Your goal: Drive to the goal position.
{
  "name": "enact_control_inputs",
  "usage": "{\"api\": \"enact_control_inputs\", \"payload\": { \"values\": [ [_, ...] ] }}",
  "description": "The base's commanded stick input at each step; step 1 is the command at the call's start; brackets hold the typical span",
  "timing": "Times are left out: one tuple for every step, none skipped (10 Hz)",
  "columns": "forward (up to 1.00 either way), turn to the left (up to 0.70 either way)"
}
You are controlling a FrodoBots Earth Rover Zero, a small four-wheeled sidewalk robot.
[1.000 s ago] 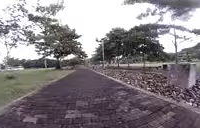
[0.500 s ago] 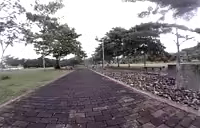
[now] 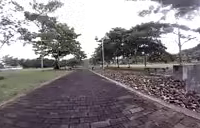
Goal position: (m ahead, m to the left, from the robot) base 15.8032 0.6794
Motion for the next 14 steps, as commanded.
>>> {"api": "enact_control_inputs", "payload": {
  "values": [
    [0.70, 0.10],
    [0.70, 0.35],
    [0.70, 0.23],
    [0.70, 0.00],
    [0.70, 0.00],
    [0.70, 0.00],
    [0.70, 0.00],
    [0.70, 0.00],
    [0.70, 0.00],
    [0.70, 0.00],
    [0.70, 0.00],
    [0.70, 0.00],
    [0.70, 0.00],
    [0.70, 0.00]
  ]
}}
